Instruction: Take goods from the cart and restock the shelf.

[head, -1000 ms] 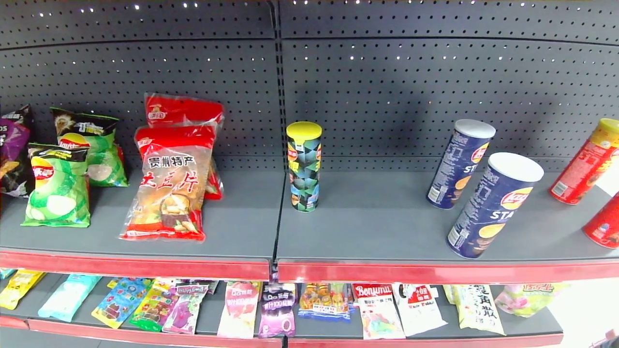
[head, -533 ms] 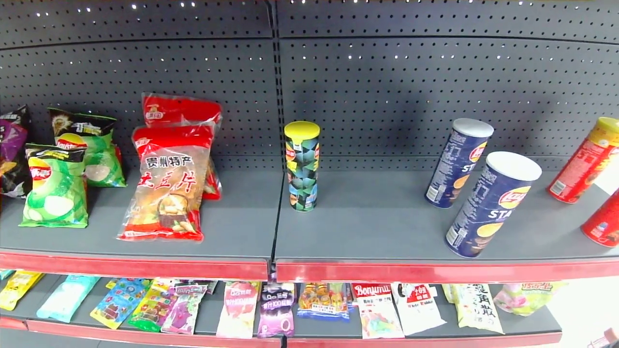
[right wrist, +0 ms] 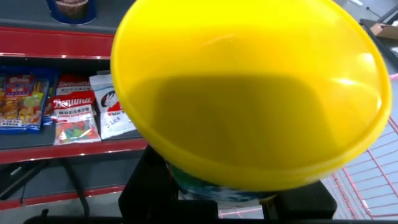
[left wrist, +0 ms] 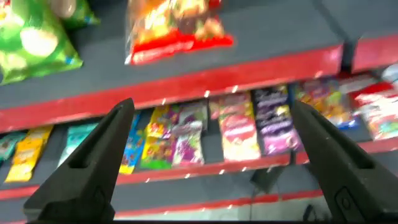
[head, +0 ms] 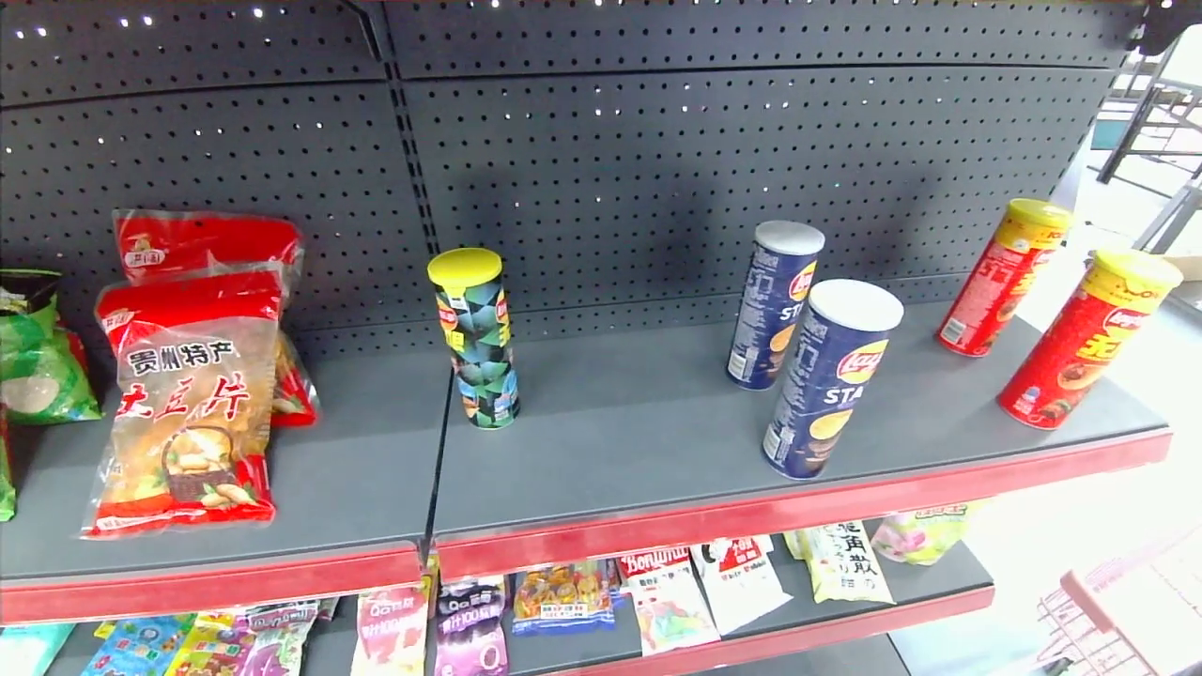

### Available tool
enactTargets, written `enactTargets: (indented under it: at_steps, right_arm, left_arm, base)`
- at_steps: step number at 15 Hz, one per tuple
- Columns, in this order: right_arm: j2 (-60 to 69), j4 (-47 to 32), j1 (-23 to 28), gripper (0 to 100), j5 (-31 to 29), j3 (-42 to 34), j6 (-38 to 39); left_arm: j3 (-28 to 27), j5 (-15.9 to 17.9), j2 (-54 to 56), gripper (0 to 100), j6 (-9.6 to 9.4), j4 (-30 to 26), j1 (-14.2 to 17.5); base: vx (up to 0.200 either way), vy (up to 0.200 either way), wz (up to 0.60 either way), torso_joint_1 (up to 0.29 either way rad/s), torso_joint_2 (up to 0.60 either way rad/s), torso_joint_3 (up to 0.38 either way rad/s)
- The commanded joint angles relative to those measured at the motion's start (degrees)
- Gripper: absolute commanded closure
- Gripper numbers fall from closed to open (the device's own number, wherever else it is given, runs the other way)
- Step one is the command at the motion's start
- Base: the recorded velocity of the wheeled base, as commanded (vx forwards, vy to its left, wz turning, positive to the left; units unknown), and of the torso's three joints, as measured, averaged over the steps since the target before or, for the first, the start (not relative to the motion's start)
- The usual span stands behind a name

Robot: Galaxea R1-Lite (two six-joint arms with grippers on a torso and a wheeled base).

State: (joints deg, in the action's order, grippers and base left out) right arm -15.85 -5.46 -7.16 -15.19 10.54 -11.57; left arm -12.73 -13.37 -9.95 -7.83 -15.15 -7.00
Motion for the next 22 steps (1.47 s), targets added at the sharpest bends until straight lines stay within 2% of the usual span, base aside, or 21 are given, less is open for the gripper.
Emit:
enactTargets:
  at_steps: [1, 2, 4, 5, 7, 9, 11, 13, 15, 16, 18, 19, 20, 22]
  right_arm:
    - [2.0, 0.2, -0.1, 100, 0.2, -1.4, 0.0]
    - [2.1, 0.2, -0.2, 100, 0.4, -1.3, 0.1]
    - [2.4, 0.1, -0.2, 100, 1.0, -1.1, 0.1]
    - [2.3, 0.0, -0.1, 100, 1.0, -1.2, 0.3]
    - [2.3, 0.0, -0.2, 100, 1.7, -1.3, 0.3]
    - [2.4, 0.1, -0.1, 100, 3.8, -1.2, 0.5]
    - [2.4, -0.1, -0.1, 100, 3.9, -1.3, 0.6]
    - [2.4, -0.2, -0.1, 100, 3.9, -1.5, 0.8]
    - [2.1, -0.2, -0.1, 100, 3.9, -1.8, 1.5]
    - [1.9, -0.2, -0.1, 100, 3.9, -1.9, 1.8]
    - [1.5, -0.2, -0.1, 100, 3.9, -2.2, 1.9]
    - [1.4, -0.2, -0.1, 100, 3.9, -2.3, 1.9]
    - [1.2, -0.2, -0.1, 100, 3.9, -2.3, 2.3]
    - [1.1, -0.2, -0.1, 100, 3.9, -2.3, 2.8]
  left_arm:
    - [-4.8, 5.7, -22.7, 0, 4.31, 13.5, -0.3]
    - [-6.4, 7.2, -28.5, 0, 5.45, 17.4, -0.3]
    - [-12.0, 13.1, -46.0, 0, 5.63, 29.9, -1.0]
    - [-13.8, 16.4, -51.9, 0, 5.54, 34.4, -1.3]
    - [-16.9, 21.5, -61.9, 0, 5.54, 40.8, -3.3]
    - [-23.6, 27.0, -73.0, 0, 5.45, 47.7, -3.4]
    - [-27.2, 25.8, -78.2, 0, 5.45, 48.8, -3.5]
    - [-31.0, 25.4, -82.4, 0, 5.54, 48.9, -5.6]
    - [-31.4, 23.7, -83.6, 0, 5.54, 48.9, -7.8]
    - [-31.1, 21.8, -83.8, 0, 5.89, 48.9, -11.1]
    - [-31.1, 20.0, -85.1, 0, 5.80, 49.5, -13.5]
    - [-31.1, 19.1, -85.8, 0, 5.80, 50.8, -13.6]
    - [-30.8, 15.8, -88.3, 0, 5.80, 55.9, -13.6]
    - [-30.9, 12.7, -91.7, 0, 5.72, 62.3, -13.6]
  base:
    - [0.000, 0.000, 0.00, 0.000, 0.00, 0.000]
    - [0.000, 0.000, 0.00, 0.000, 0.00, 0.000]
    - [0.000, 0.000, 0.00, 0.000, 0.00, 0.000]
    - [0.000, 0.000, 0.00, 0.000, 0.00, 0.000]
    - [0.000, 0.000, 0.00, 0.000, 0.00, 0.000]
    - [0.000, 0.000, 0.00, 0.000, 0.00, 0.000]
    - [0.000, 0.000, 0.00, 0.000, 0.00, 0.000]
    - [0.000, 0.000, 0.00, 0.000, 0.00, 0.000]
    - [0.000, 0.000, 0.00, 0.000, 0.00, 0.000]
    - [0.000, 0.000, 0.00, 0.000, 0.00, 0.000]
    - [0.000, 0.000, 0.00, 0.000, 0.00, 0.000]
    - [0.000, 0.000, 0.00, 0.000, 0.00, 0.000]
    - [0.000, 0.000, 0.00, 0.000, 0.00, 0.000]
    - [0.000, 0.000, 0.00, 0.000, 0.00, 0.000]
